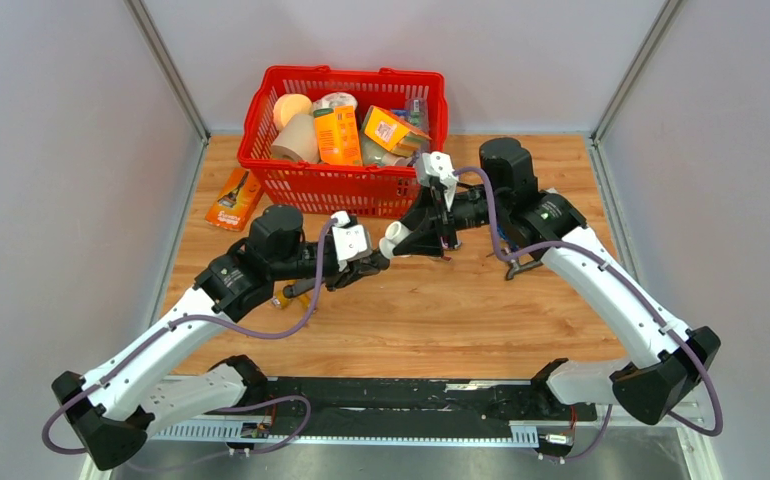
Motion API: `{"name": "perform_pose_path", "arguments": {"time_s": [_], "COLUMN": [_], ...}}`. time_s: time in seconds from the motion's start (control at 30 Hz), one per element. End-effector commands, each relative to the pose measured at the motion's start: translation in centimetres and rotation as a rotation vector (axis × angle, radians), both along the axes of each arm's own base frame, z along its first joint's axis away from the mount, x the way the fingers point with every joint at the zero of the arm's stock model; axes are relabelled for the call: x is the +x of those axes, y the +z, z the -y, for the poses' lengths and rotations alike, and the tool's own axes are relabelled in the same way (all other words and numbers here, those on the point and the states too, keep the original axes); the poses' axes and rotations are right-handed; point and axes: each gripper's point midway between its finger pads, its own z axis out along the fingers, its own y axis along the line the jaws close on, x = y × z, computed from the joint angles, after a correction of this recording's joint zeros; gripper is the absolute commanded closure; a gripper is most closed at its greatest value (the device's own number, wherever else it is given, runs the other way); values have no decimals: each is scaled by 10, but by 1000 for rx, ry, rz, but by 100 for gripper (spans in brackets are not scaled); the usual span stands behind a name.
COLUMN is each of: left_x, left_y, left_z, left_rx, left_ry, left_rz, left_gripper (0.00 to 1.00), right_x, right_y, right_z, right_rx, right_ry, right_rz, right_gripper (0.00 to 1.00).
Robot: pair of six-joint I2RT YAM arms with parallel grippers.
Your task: Install the water faucets
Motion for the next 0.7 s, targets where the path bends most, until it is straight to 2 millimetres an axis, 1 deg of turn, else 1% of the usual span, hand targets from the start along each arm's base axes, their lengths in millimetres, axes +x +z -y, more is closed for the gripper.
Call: {"name": "perform_pose_path", "arguments": {"time_s": [0.0,0.07,0.13,0.17,0.2,0.23,0.33,0.37,0.4,0.47,0.5,0.53,0.57,0.6,0.63,0.67], "left_x": [6,10,11,15,12,17,19,19,20,20,22,21,20,22,21,23], "left_y": [89,86,84,81,80,79,81,85,83,91,99,95,102,97,102,98], "left_z": [11,11,14,13,16,15,17,18,17,17,16,15,16,13,14,12], "left_rx": [-238,-225,-215,-202,-200,-190,-199,-219,-222,-274,-308,-318,-352,-352,-379,-375], "left_ry": [3,29,42,67,63,88,131,138,158,182,203,215,222,244,251,271], "left_rz": [258,268,293,307,315,326,363,380,383,414,433,438,455,458,473,479], "left_gripper": [100,100,100,100,100,100,100,100,100,100,100,100,100,100,100,100], "right_x": [24,28,27,29,32,37,48,50,53,58,61,64,65,68,68,71], "right_y": [-12,-15,-17,-18,-21,-24,-34,-36,-38,-43,-44,-46,-46,-48,-49,-50], "right_z": [-7,-8,-8,-8,-8,-8,-7,-6,-6,-4,-3,-2,-1,1,2,4], "right_rx": [-44,-58,-65,-69,-77,-88,-115,-123,-126,-131,-130,-125,-118,-111,-103,-93], "right_ry": [-163,-205,-216,-234,-260,-301,-406,-437,-464,-527,-560,-594,-623,-658,-684,-727], "right_rz": [-134,-190,-229,-249,-273,-295,-396,-425,-449,-500,-528,-555,-580,-613,-642,-671], "right_gripper": [100,100,100,100,100,100,100,100,100,100,100,100,100,100,100,100]}}
